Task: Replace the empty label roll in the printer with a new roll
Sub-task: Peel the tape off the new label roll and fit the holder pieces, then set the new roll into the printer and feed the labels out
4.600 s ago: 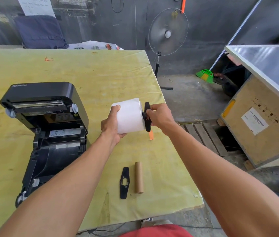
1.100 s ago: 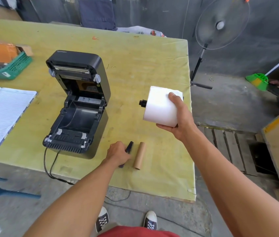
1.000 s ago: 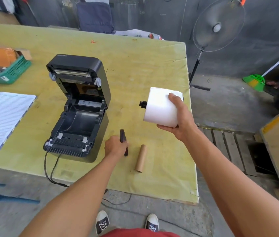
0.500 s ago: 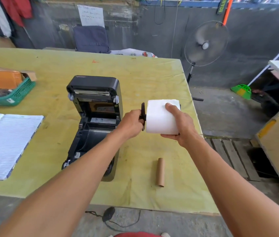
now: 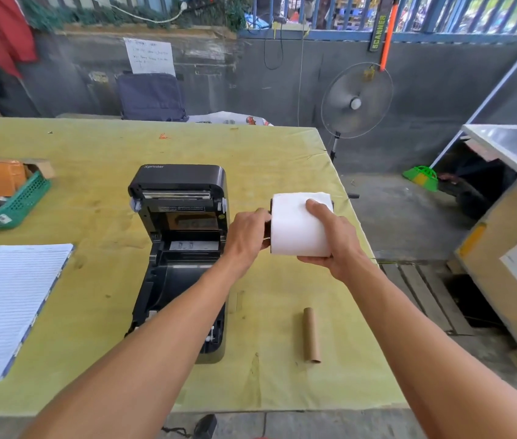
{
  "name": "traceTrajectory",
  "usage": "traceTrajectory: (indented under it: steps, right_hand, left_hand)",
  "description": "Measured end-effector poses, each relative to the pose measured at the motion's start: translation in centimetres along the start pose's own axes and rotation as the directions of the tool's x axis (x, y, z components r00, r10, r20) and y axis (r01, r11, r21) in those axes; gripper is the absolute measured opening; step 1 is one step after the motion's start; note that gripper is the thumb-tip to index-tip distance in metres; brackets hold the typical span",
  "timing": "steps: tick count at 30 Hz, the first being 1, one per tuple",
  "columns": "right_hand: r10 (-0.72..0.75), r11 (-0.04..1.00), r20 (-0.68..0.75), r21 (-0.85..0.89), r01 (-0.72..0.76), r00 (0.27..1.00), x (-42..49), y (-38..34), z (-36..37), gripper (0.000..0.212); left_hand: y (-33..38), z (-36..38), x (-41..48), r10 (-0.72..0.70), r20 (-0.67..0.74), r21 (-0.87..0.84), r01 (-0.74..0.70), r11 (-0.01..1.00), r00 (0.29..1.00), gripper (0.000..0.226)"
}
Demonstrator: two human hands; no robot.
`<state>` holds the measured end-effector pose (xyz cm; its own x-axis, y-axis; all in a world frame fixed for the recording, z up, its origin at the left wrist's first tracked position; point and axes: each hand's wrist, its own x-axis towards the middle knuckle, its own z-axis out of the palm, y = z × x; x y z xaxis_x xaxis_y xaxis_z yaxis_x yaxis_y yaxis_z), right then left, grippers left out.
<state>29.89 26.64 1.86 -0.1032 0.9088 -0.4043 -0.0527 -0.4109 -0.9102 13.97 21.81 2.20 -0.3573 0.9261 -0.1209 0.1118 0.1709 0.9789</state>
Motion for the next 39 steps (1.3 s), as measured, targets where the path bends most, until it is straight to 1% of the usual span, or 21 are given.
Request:
traceTrajectory:
  steps: [1,2,4,6,10,13,14,16,19,22,25,28,30,33,36,39]
  right_hand:
    - [-0.005,1.000,0.001,-0.005,0.005,1.000,0.1,-0.1,-0.1,0.075]
    - [-0.011,1.000,0.006,-0.013,0.011,1.000,0.2,-0.2,-0.3,0.077]
    - [-0.026,0.999,0.030,-0.030,0.027,0.999,0.4,-0.4,-0.8,0.080]
    - [-0.048,0.999,0.086,-0.014,0.049,0.995,0.4,-0.4,-1.4,0.080]
    - [-0.079,0.996,0.194,0.047,0.071,0.978,0.6,-0.1,-2.8,0.071]
    - [-0.095,0.994,0.244,0.073,0.079,0.965,0.8,0.2,-3.4,0.054]
    - [-0.096,0.994,0.249,0.077,0.080,0.964,0.7,0.3,-3.5,0.052]
    - [-0.098,0.994,0.253,0.078,0.081,0.963,0.8,0.6,-3.5,0.055]
    - [-0.099,0.994,0.275,0.064,0.084,0.956,0.7,1.2,-2.9,0.067]
    - [-0.108,0.994,0.333,0.035,0.103,0.937,0.5,1.7,-1.8,0.070]
    - [-0.104,0.994,0.403,0.006,0.111,0.909,0.0,2.0,0.0,0.067]
    - [-0.099,0.991,0.438,-0.033,0.126,0.894,-0.9,2.5,2.4,0.062]
    - [-0.099,0.989,0.429,-0.054,0.135,0.898,-1.7,3.0,4.4,0.060]
    - [-0.114,0.985,0.378,-0.079,0.155,0.919,-2.7,3.8,7.6,0.059]
    - [-0.140,0.981,0.305,-0.089,0.174,0.942,-3.9,4.8,11.1,0.057]
    - [-0.155,0.973,0.212,-0.138,0.186,0.965,-5.0,6.1,14.5,0.062]
  left_hand:
    - [0.1,0.3,0.0,-0.006,0.002,-0.016,0.006,1.000,1.000,0.040]
    - [0.3,0.6,0.0,0.019,-0.003,0.028,-0.019,0.999,1.000,0.045]
    - [0.3,1.0,-0.1,0.082,-0.002,0.091,-0.081,0.993,0.997,0.045]
    - [0.3,1.3,-0.1,0.098,0.004,0.079,-0.098,0.992,0.995,0.046]
    - [0.3,1.6,-0.3,0.074,-0.042,0.009,-0.074,0.997,0.996,0.059]
    - [0.0,2.1,-0.9,0.074,-0.093,-0.032,-0.077,0.996,0.993,0.053]
    - [0.0,2.2,-1.2,0.074,-0.105,-0.033,-0.078,0.996,0.992,0.049]
    - [-0.1,2.3,-1.8,0.072,-0.130,-0.031,-0.076,0.997,0.989,0.050]
    - [-0.4,2.0,-2.7,0.055,-0.181,-0.017,-0.059,0.998,0.982,0.054]
    - [-0.8,1.0,-4.2,0.038,-0.245,-0.004,-0.040,0.999,0.969,0.058]
    - [-1.3,-0.5,-5.6,0.038,-0.325,-0.004,-0.041,0.999,0.945,0.048]
    - [-1.8,-2.8,-6.4,0.015,-0.382,-0.016,-0.022,1.000,0.924,0.036]
    - [-2.2,-4.8,-6.6,0.002,-0.380,-0.011,-0.007,1.000,0.925,0.032]
    - [-2.9,-8.2,-6.6,-0.003,-0.374,-0.011,-0.001,1.000,0.928,0.035]
    - [-3.8,-11.9,-6.1,-0.013,-0.363,0.011,0.018,1.000,0.932,0.036]
    - [-4.6,-15.6,-5.4,-0.020,-0.301,0.038,0.033,0.999,0.953,0.041]
